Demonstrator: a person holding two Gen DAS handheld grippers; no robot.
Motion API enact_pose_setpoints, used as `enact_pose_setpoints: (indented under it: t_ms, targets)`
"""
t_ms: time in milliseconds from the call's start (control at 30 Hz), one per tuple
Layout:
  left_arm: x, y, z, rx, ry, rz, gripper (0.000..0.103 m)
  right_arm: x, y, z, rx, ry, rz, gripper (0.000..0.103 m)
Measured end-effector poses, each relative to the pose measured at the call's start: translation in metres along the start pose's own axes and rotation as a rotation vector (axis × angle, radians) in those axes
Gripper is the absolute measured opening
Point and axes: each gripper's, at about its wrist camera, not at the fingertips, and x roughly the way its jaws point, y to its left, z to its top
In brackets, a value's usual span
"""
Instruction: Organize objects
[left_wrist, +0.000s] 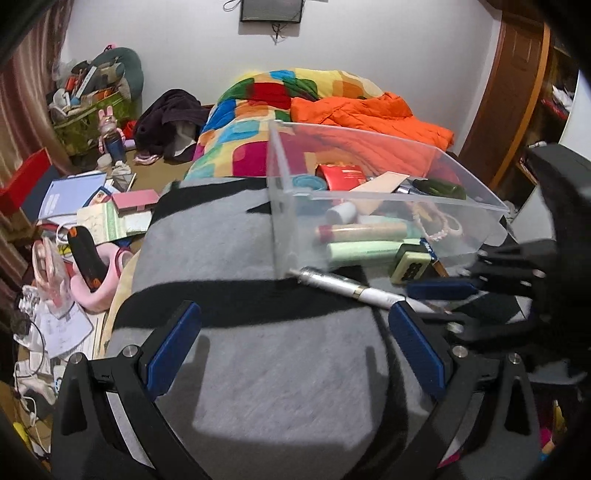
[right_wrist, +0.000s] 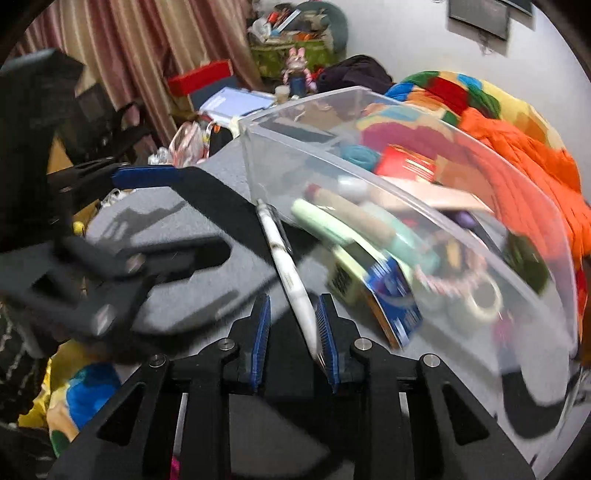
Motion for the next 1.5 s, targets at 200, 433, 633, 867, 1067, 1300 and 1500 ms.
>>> enact_pose_setpoints:
  t_ms: [200,433,633,867,1067,1300,1500]
  targets:
    - [-0.008,0.008,-0.005,-0.027,-0.019,-0.022,0.103,0.006,0.004,0.001,-0.015,0.003,0.007,0.012]
    - [-0.010,-0.020,-0.002,0.039,-0.044,-0.051,0.103,-0.025,0.003,-0.044,-0.017,-0.019,-0.034,0.010]
    - [0.015,-0.062,0.004,0.128,0.010,-0.053,0.084,-0.060,-0.024,-0.085,0.102,-0.046,-0.064,0.010]
    - [0.039,-0.095,0.019,0.191,0.014,0.015,0.073,-0.109,-0.056,-0.103,0.220,-0.176,-0.080,0.010]
    - [0.062,-0.103,0.024,0.221,0.075,0.057,0.059,-0.128,-0.074,-0.094,0.278,-0.266,-0.067,0.010]
    - [0.067,-0.109,0.023,0.243,0.076,0.045,0.024,-0.125,-0.085,-0.068,0.311,-0.323,-0.064,0.010]
    - [0.058,-0.098,0.015,0.198,0.056,0.000,0.024,-0.107,-0.098,-0.032,0.355,-0.320,-0.068,0.010]
